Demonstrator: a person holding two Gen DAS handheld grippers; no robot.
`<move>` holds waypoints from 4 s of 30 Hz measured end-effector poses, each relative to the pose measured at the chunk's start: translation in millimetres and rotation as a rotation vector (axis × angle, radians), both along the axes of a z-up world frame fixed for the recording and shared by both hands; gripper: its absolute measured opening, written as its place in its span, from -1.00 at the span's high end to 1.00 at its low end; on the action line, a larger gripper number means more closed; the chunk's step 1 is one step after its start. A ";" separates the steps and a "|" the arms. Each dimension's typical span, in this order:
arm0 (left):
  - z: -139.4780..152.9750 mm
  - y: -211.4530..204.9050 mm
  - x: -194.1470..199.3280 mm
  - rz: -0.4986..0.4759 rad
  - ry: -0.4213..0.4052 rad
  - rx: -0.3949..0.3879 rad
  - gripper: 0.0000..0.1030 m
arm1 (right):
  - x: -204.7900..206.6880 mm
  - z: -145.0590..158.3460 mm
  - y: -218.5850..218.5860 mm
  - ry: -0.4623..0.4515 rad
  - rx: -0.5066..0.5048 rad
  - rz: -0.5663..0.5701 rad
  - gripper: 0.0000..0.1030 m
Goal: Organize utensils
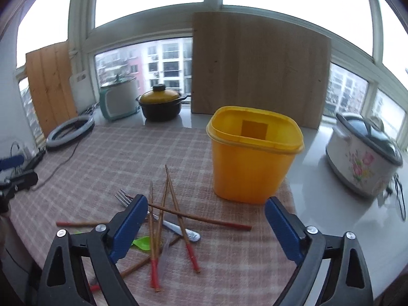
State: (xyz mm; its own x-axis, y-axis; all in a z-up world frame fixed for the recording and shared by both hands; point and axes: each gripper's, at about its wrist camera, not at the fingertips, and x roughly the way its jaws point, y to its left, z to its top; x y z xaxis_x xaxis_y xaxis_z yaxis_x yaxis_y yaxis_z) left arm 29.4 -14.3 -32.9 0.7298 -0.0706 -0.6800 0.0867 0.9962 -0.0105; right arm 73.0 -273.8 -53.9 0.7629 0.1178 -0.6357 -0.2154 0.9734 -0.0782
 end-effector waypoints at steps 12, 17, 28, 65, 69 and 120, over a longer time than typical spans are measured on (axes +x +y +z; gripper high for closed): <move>-59.5 -9.4 50.4 -0.245 0.262 -0.079 0.17 | 53.9 -41.6 22.6 0.270 -0.139 0.378 -0.05; -78.3 -18.9 59.7 -0.335 0.355 -0.072 0.45 | 66.0 -53.0 29.9 0.341 -0.173 0.440 0.10; -104.7 -54.0 73.6 -0.477 0.450 0.070 0.68 | 84.2 -74.7 56.9 0.435 -0.263 0.523 0.28; -124.1 -63.6 112.6 -0.481 0.480 0.075 0.81 | 109.9 -81.3 70.4 0.462 -0.245 0.494 0.91; -114.3 -53.4 112.5 -0.448 0.454 0.041 0.83 | 110.2 -74.6 66.6 0.443 -0.214 0.478 0.93; 35.5 -26.5 165.1 -0.325 0.110 -0.162 0.94 | 120.6 47.0 28.3 0.145 0.129 0.351 0.93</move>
State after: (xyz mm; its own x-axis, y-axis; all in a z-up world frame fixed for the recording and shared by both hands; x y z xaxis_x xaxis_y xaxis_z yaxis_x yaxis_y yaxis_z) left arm 194.5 -40.8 2.6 0.5754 -0.3993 -0.7138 0.3871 0.9017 -0.1923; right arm 193.6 -245.4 -6.9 0.5651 0.4416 -0.6969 -0.5367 0.8383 0.0961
